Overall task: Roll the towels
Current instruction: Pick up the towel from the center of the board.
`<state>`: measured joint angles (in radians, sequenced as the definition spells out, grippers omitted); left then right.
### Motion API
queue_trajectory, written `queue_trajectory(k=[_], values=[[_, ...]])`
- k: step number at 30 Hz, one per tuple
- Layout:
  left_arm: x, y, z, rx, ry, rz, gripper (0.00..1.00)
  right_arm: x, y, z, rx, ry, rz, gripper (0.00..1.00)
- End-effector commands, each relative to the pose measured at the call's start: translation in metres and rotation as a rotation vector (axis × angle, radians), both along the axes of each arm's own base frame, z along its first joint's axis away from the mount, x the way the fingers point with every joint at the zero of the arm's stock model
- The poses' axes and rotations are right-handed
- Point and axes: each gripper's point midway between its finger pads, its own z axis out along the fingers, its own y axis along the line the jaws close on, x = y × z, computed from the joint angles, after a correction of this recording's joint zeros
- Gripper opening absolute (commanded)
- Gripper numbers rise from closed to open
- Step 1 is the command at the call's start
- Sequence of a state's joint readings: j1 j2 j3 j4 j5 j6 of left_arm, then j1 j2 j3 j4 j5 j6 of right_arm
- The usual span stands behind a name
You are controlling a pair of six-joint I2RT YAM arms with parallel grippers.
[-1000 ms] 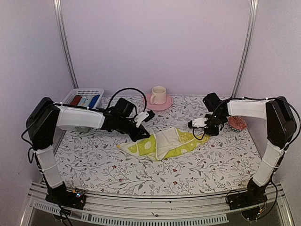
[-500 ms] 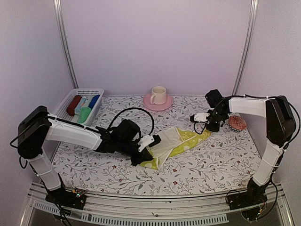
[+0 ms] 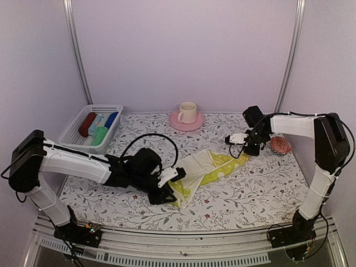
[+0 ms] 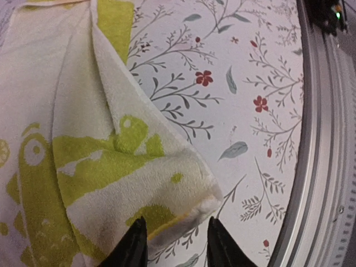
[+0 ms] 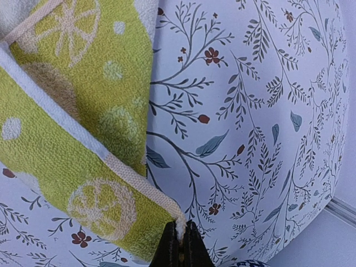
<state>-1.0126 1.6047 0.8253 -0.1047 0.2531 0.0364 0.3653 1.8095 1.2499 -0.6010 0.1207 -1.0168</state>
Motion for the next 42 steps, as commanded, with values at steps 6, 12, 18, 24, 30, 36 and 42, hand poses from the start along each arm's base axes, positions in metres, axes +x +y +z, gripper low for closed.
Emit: queue_trajectory(k=[6, 12, 18, 24, 30, 36, 42], values=[[-0.024, 0.004, -0.012, 0.055, 0.042, -0.058, 0.76, 0.005, 0.002, 0.000, 0.019, -0.004, -0.004, 0.02], [-0.023, 0.002, 0.003, 0.074, -0.068, -0.047, 0.97, 0.004, 0.002, -0.002, 0.021, 0.001, -0.003, 0.02], [-0.045, 0.008, 0.008, 0.122, -0.241, -0.106, 0.97, 0.007, 0.008, -0.006, 0.045, 0.018, -0.018, 0.03], [-0.057, 0.010, -0.002, 0.228, -0.273, -0.155, 0.78, 0.008, 0.007, -0.012, 0.039, 0.032, -0.040, 0.02], [-0.051, 0.026, -0.021, 0.442, -0.277, -0.152, 0.59, 0.009, 0.008, -0.010, 0.053, 0.034, -0.042, 0.02], [-0.060, 0.030, -0.035, 0.518, -0.252, -0.193, 0.51, 0.009, 0.010, -0.007, 0.067, 0.030, -0.042, 0.02], [-0.065, 0.029, -0.043, 0.556, -0.273, -0.219, 0.43, 0.009, 0.011, -0.005, 0.072, 0.029, -0.042, 0.03]])
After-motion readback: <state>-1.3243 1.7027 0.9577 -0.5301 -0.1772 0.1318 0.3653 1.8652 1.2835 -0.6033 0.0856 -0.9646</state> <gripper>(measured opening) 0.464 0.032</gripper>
